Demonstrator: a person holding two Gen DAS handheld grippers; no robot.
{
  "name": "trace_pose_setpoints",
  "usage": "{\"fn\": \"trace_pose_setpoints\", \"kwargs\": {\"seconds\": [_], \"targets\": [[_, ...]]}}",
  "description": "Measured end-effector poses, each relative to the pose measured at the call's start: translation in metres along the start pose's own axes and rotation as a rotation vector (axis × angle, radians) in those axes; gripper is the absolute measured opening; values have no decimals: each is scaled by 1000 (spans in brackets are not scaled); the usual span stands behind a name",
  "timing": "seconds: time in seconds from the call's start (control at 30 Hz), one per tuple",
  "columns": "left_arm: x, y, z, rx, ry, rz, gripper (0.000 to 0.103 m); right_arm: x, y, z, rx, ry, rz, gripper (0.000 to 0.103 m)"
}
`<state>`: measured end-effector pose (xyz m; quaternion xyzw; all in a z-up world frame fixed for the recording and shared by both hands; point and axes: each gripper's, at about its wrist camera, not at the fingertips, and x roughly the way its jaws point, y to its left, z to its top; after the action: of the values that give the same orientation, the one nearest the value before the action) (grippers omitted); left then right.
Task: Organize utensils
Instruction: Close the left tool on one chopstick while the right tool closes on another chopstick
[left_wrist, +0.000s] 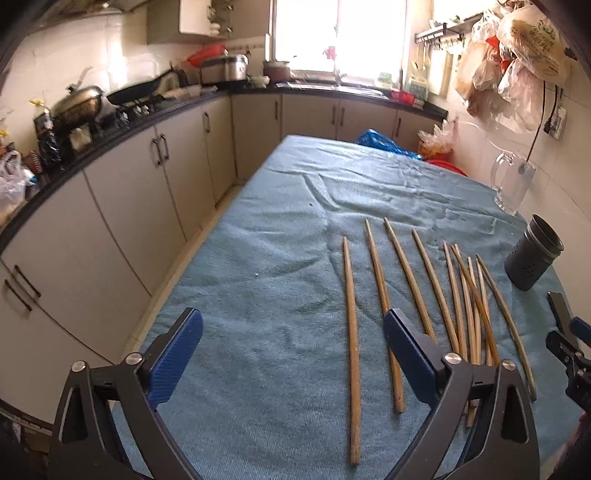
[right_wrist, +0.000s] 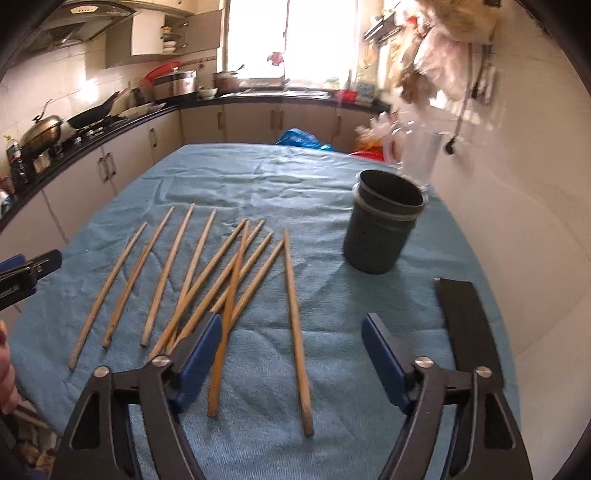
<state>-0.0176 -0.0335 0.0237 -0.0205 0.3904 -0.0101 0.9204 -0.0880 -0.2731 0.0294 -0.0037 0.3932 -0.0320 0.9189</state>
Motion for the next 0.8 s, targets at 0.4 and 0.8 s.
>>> {"fn": "trace_pose_setpoints", "kwargs": {"seconds": [0.4, 0.8], "targets": [[75, -13, 29, -3, 331, -235, 46, 57, -18, 42, 63, 179, 211, 29], [106, -21, 44, 32, 414, -213, 31, 119, -23, 66, 81, 325, 141, 28]]}}
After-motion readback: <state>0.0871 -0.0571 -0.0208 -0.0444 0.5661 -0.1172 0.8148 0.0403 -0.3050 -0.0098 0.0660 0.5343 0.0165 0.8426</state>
